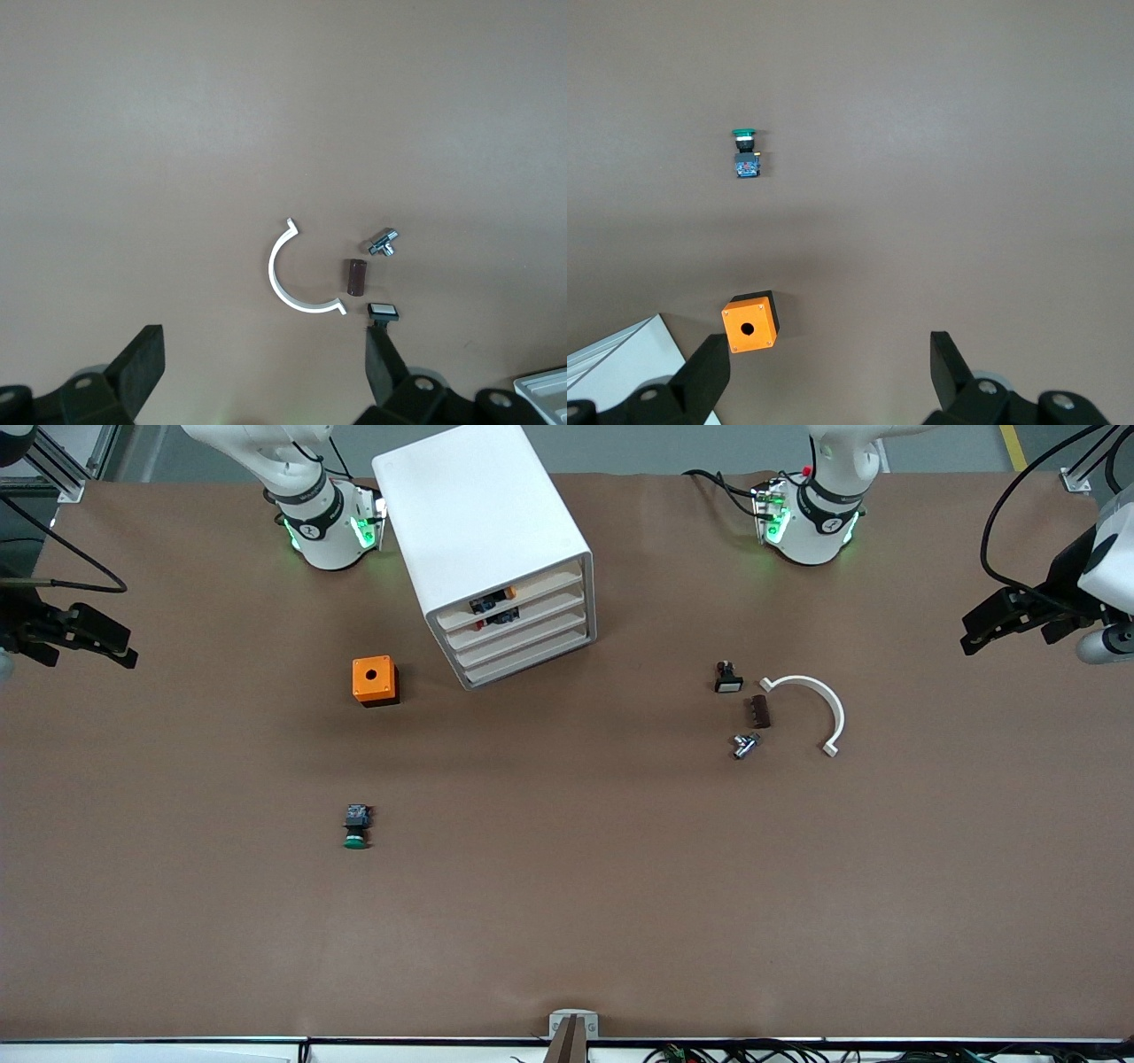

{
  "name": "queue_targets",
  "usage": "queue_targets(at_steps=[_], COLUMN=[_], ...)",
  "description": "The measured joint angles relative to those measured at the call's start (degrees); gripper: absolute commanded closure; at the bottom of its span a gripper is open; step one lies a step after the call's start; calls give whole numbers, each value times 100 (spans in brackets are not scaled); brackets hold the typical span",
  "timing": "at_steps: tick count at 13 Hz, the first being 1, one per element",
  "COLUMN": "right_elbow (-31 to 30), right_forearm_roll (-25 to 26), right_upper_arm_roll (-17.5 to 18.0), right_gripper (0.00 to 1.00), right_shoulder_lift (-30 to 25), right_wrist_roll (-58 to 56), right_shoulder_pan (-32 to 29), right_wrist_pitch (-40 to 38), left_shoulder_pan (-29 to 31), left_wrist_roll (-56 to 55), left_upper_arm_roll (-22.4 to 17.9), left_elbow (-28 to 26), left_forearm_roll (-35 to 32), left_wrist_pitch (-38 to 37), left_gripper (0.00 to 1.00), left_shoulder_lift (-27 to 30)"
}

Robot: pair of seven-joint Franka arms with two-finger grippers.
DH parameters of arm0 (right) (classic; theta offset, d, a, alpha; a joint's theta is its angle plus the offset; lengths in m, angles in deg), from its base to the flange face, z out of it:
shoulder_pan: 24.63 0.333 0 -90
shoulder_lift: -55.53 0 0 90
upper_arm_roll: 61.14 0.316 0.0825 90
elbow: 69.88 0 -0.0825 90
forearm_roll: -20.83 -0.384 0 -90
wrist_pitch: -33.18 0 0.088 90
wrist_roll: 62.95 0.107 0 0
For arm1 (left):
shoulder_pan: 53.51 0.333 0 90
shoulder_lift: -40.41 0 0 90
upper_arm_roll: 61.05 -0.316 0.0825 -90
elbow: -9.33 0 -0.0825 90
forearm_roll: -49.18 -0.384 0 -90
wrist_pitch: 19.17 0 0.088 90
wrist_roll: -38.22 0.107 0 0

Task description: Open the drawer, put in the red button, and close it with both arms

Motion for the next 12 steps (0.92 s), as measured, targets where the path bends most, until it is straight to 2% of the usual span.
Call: queue_targets(at_steps=[7,12], right_elbow=[1,5], right_forearm_roll=[-7,-14], right_upper_arm_roll=[-5,-12], right_gripper=[0,0], right_shoulder_lift=[0,-1], right_wrist_roll=[-6,-17], right_shoulder_pan=[9,9], right_wrist_pitch=[0,11], left_shoulder_pan=[11,-336], left_wrist_roll=[424,427], left_upper_arm_roll=[-37,-157], left_elbow=[103,170], left_forearm_roll=[0,0], left_wrist_pitch=[-28,-28], left_gripper=[0,0], left_shoulder_lift=[12,30])
